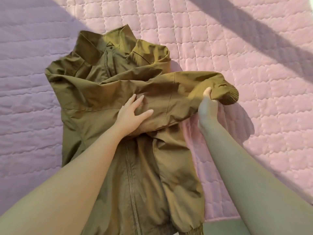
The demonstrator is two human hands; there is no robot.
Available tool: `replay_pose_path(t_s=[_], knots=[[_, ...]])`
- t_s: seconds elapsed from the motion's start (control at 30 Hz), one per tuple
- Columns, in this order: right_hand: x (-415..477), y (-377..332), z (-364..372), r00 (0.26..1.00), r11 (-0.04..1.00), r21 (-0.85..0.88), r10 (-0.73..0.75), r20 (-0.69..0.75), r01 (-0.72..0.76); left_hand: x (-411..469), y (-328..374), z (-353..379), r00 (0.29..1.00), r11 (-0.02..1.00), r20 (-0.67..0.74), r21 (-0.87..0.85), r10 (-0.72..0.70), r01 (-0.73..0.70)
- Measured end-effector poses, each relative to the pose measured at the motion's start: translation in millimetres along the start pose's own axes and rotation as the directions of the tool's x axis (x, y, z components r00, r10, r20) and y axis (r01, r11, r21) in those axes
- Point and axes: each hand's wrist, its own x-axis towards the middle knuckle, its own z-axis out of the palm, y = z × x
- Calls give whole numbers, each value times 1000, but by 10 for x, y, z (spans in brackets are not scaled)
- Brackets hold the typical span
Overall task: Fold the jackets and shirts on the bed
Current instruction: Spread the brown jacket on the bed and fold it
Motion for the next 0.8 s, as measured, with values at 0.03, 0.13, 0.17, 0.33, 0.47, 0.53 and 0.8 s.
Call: replay_pose_path(t_s=[0.03, 0.13, 0.17, 0.33, 0.47, 0.53, 0.8], knots=[[-132, -22, 78, 988, 985, -75, -153, 15, 153, -45, 29, -87, 997, 968, -1, -238, -77, 74], [-630, -1, 305, 741, 687, -277, -623, 252, 672, -212, -9, -391, 959, 606, 129, -752, -251, 260], [-732, 65, 378, 605, 506, -335, -704, 371, 795, -265, -66, -493, 950, 457, 194, -841, -245, 289], [-889, 712, 847, 457, -195, -520, -292, 840, 831, -488, -610, -846, 949, 132, 223, -958, -224, 256], [-880, 993, 909, 533, -277, -565, -189, 825, 777, -450, -719, -832, 897, 429, 234, -814, -375, 392], [-925, 947, 900, 479, -217, -543, -287, 830, 811, -387, -689, -787, 897, 569, 160, -724, -411, 390], [-628, 189, 1103, 426, 259, -357, -717, 552, 898, -288, -644, -816, 923, 746, -56, -609, -380, 270]])
